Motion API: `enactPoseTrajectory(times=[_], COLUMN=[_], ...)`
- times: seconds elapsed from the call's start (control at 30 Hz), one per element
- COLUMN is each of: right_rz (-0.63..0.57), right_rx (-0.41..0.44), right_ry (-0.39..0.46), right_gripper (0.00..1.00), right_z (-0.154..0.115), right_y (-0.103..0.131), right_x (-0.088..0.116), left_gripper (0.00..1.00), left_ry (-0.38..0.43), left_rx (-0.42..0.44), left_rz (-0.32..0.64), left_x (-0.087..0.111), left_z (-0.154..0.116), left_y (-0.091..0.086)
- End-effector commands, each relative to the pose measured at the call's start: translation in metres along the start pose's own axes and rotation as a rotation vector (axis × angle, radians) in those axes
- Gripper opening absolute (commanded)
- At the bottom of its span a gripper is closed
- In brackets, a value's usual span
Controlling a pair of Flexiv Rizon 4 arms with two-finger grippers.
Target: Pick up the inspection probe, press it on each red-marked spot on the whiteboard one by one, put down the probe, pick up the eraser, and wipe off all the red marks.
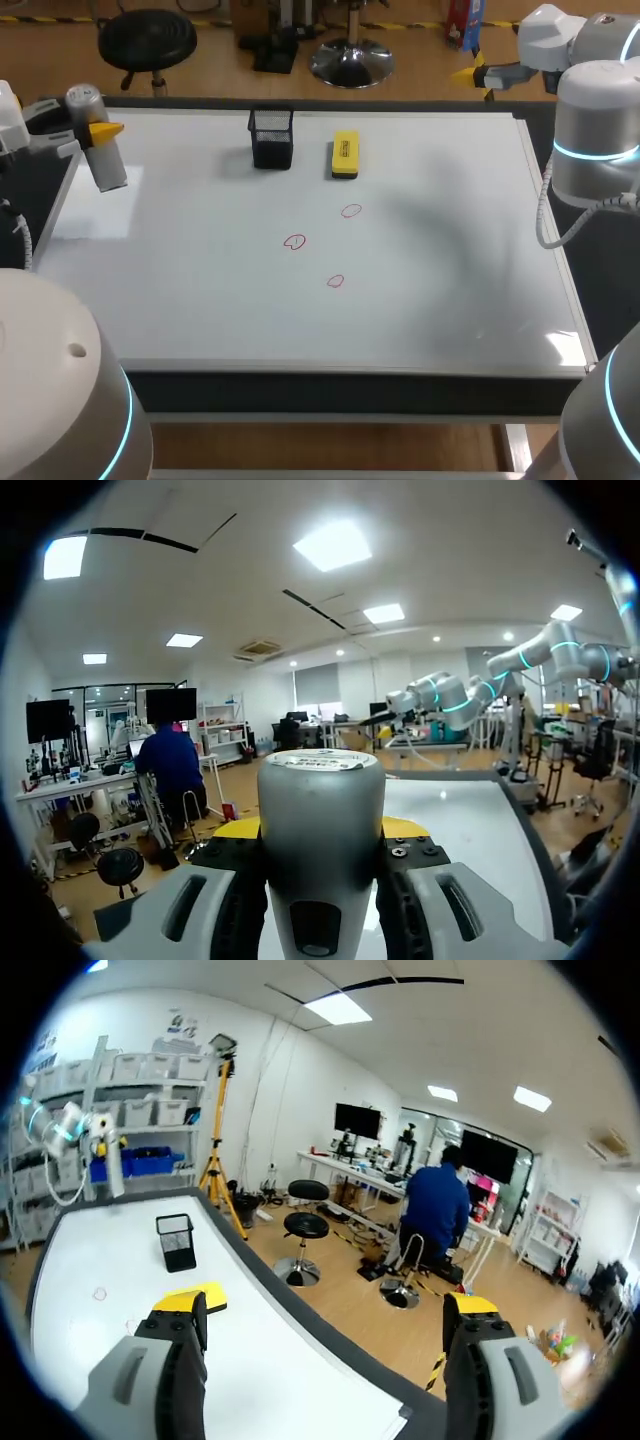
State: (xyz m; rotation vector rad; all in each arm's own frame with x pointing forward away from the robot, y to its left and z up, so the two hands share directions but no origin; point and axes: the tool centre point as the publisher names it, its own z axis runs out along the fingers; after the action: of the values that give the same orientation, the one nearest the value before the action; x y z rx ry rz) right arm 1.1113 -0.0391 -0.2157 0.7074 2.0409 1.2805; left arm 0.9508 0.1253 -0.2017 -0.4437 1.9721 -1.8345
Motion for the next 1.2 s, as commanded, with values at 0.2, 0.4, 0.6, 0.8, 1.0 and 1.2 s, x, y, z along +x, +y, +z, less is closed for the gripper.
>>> enactPoseTrajectory(times=[0.2,0.4,0.6,0.8,1.0,1.2], right_rz=[-0.724,-1.074,-1.353,-1.597,-1.897,-2.092], right_rx=[0.068,0.077,0.047,-0.010,-0.050,-0.080], right_ry=[0.362,0.548,0.638,0.755,0.930,1.095], right_gripper=[1.00,1.00,1.00,1.00,1.00,1.00], right_z=[0.015,0.014,0.022,0.031,0.041,0.048], right_y=[-0.014,-0.029,-0.031,-0.029,-0.029,-0.023], right_x=[0.024,0.028,0.027,0.035,0.045,0.058], left_gripper=[0.00,0.00,0.00,0.00,0.00,0.00], left_ry=[0.002,0.002,0.002,0.002,0.002,0.002], left_rx=[0.000,0.000,0.000,0.000,0.000,0.000], left_rz=[0.001,0.001,0.001,0.001,0.001,0.001], left_x=[-0.001,-0.001,-0.001,-0.001,-0.001,-0.001], left_z=[0.000,0.000,0.000,0.000,0.000,0.000], left_y=[0.000,0.000,0.000,0.000,0.000,0.000])
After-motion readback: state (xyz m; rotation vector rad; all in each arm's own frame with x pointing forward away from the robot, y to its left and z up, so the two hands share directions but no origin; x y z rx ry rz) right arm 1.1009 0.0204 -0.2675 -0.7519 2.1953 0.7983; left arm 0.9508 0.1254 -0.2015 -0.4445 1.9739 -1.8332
